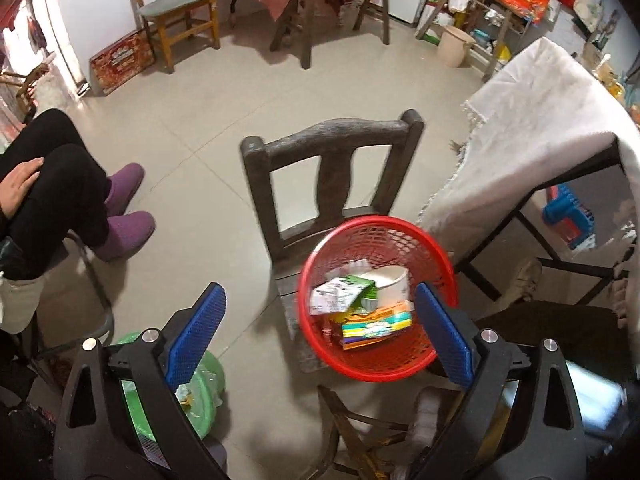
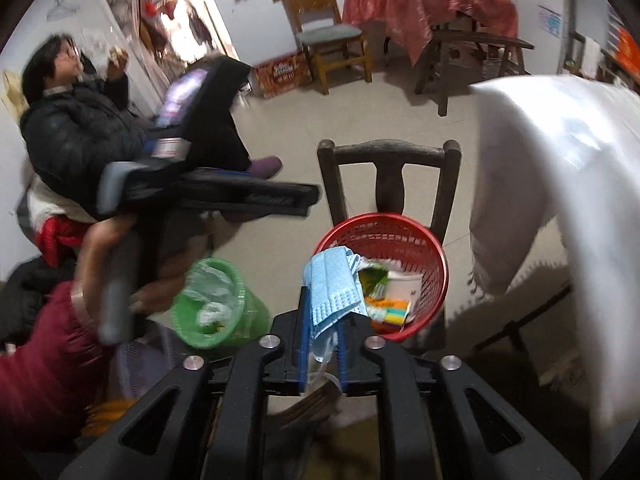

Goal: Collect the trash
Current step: 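Move both tools back over the trash on the table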

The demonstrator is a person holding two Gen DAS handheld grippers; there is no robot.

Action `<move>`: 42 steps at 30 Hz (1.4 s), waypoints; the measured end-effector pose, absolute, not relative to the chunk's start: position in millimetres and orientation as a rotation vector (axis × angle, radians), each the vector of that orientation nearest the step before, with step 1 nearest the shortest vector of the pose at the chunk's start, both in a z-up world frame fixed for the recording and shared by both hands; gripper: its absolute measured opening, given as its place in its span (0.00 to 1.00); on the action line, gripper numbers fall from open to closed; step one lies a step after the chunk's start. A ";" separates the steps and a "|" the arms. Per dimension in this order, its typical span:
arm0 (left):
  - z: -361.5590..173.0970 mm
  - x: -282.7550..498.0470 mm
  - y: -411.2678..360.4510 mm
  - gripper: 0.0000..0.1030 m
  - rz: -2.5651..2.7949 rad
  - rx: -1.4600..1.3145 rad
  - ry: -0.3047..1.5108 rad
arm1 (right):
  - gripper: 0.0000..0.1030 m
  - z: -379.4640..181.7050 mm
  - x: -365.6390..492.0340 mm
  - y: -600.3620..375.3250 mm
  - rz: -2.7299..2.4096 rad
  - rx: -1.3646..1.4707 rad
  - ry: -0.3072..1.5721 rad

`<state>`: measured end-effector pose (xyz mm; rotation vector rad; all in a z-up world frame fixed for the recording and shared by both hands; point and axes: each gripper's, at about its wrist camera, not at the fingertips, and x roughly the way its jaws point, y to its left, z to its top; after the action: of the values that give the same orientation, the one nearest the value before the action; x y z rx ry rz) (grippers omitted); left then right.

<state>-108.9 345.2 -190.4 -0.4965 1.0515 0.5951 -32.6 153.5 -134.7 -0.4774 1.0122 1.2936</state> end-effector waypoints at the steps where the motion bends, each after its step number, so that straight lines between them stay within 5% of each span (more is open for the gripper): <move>1: -190.8 -110.6 347.8 0.89 0.613 -0.490 1.057 | 0.49 -140.4 -29.4 166.1 1.286 -0.502 1.002; 3: -191.2 -113.8 351.8 0.89 0.636 -0.487 1.060 | 0.60 -142.7 -21.9 173.7 1.229 -0.496 0.950; 14: -192.1 -110.6 343.8 0.89 0.595 -0.503 1.069 | 0.60 -106.2 -14.7 115.6 1.221 -0.374 0.870; 23: -154.4 -97.8 299.6 0.89 0.481 -0.425 1.021 | 0.70 -54.8 -17.2 63.3 1.156 -0.284 0.729; 27: -129.9 -92.5 266.6 0.90 0.421 -0.353 0.988 | 0.81 -32.2 -17.9 27.3 1.087 -0.246 0.649; 42: -85.1 -88.7 155.9 0.92 0.294 -0.165 0.918 | 0.82 -4.7 -8.6 -78.7 0.936 -0.099 0.556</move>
<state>-88.7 155.9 -85.1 -0.1652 0.9180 0.2943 -8.6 -78.7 -4.7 -0.0990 0.5558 0.9359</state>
